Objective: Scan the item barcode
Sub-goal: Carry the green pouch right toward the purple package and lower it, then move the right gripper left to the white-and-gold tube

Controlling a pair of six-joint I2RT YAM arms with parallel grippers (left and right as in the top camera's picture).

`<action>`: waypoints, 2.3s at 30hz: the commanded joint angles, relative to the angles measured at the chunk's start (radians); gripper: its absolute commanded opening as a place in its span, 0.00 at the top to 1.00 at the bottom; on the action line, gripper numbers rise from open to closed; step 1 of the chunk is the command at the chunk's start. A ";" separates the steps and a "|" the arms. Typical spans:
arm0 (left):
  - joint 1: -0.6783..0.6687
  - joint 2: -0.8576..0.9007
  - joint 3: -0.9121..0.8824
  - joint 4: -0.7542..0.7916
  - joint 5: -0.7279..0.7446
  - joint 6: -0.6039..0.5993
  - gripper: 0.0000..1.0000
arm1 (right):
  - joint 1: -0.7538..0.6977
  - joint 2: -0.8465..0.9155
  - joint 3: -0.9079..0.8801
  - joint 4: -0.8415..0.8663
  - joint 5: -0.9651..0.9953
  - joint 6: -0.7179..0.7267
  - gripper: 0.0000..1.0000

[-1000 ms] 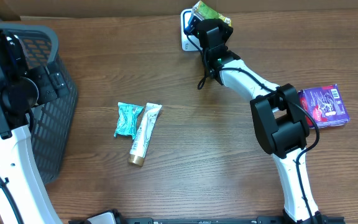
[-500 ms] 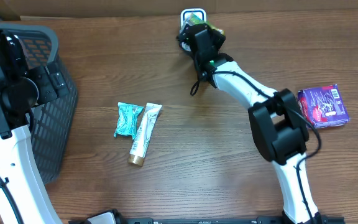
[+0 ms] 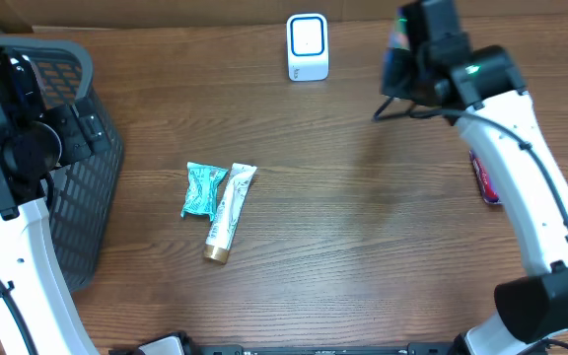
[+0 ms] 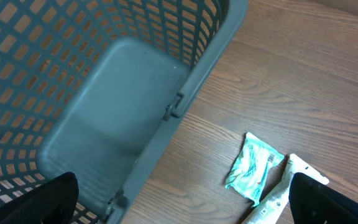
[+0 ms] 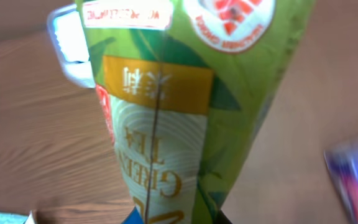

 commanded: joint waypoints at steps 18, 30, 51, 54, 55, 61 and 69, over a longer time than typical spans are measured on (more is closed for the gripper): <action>0.003 0.002 0.018 0.003 0.005 -0.013 0.00 | -0.307 0.035 -0.765 0.666 -0.006 0.476 0.74; 0.003 0.002 0.018 0.003 0.005 -0.013 0.00 | -0.318 -0.080 -0.585 0.451 -0.247 0.209 0.15; 0.003 0.002 0.018 0.003 0.005 -0.013 0.00 | 0.285 0.012 -0.581 0.540 -0.582 0.415 0.00; 0.003 0.002 0.018 0.003 0.006 -0.013 0.00 | 0.365 0.069 -0.581 0.620 -0.558 0.442 0.00; 0.003 0.002 0.018 0.003 0.006 -0.013 0.00 | 0.386 0.087 -0.581 0.650 -0.546 0.446 0.00; 0.003 0.002 0.018 0.003 0.005 -0.013 0.01 | 0.457 0.200 -0.581 0.864 -0.514 0.457 0.00; 0.003 0.002 0.018 0.003 0.005 -0.013 0.00 | 0.476 0.315 -0.580 1.060 -0.509 0.530 0.00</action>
